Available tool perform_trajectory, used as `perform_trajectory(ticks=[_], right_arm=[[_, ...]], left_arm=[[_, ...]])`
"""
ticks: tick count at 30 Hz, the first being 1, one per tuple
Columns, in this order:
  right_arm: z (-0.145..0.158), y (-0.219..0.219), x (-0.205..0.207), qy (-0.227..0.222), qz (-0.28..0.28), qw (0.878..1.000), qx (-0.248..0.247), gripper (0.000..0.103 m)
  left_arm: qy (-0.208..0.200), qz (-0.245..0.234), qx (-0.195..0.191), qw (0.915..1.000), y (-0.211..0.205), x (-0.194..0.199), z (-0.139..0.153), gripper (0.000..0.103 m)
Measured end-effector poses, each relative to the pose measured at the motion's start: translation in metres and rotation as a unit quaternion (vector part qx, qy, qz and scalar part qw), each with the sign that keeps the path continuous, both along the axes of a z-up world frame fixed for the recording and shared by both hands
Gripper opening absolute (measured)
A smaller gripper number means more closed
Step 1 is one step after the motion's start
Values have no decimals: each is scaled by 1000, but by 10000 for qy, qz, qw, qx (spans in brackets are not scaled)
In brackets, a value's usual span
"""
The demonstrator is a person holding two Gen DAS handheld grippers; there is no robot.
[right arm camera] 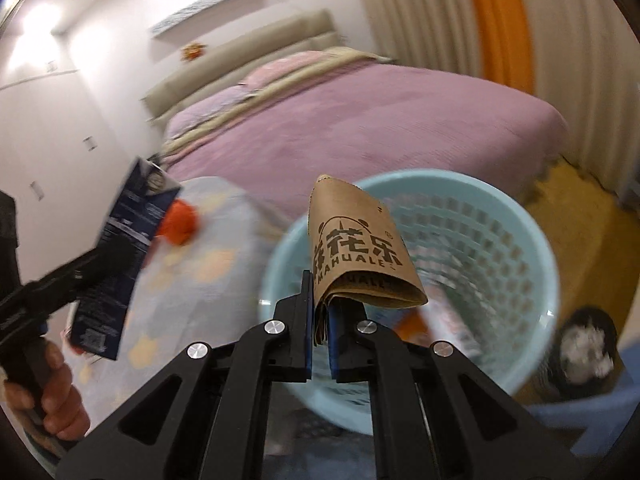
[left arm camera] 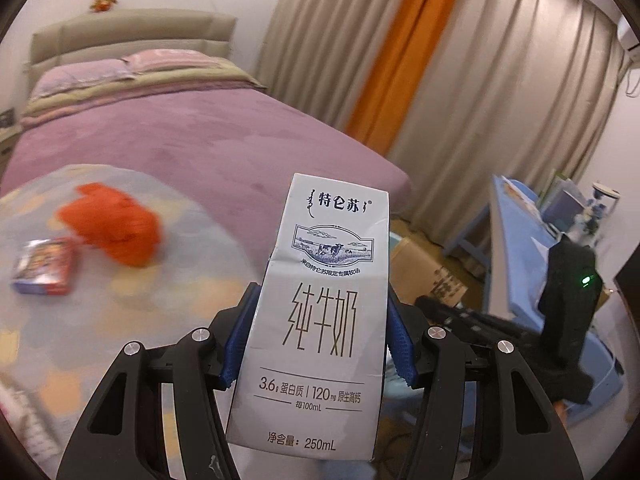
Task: Collect trash
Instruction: 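Carry the carton and paper bag over the blue basket and open both tools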
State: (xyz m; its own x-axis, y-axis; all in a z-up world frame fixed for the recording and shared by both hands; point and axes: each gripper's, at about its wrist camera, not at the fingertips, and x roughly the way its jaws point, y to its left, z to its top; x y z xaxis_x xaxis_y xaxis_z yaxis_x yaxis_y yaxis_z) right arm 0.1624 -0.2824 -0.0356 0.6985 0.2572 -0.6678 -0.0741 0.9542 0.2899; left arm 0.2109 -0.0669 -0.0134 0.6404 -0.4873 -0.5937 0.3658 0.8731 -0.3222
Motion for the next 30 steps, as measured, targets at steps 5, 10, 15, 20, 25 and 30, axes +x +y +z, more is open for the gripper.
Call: perform_trajectory(ticks=[5, 10, 15, 20, 25, 30], right_arm=[[-11, -29, 2, 156, -344, 9993, -18, 4], [-19, -43, 8, 282, -550, 9979, -179, 4], [-25, -52, 6, 365, -576, 9975, -190, 4], [-27, -56, 9, 400, -571, 9974, -185, 4], [-29, -53, 13, 520, -466, 9976, -22, 10], [-29, -52, 13, 548, -450, 9974, 118, 31]], left_arm=[[182, -269, -194, 9993, -37, 20, -9, 56], [357, -192, -224, 9989, -58, 35, -26, 56], [467, -16, -55, 9989, -71, 45, -43, 57], [489, 11, -10, 9988, -70, 44, -50, 59], [375, 35, -59, 9993, -64, 41, -43, 66], [235, 72, -93, 9997, -56, 33, -32, 67]])
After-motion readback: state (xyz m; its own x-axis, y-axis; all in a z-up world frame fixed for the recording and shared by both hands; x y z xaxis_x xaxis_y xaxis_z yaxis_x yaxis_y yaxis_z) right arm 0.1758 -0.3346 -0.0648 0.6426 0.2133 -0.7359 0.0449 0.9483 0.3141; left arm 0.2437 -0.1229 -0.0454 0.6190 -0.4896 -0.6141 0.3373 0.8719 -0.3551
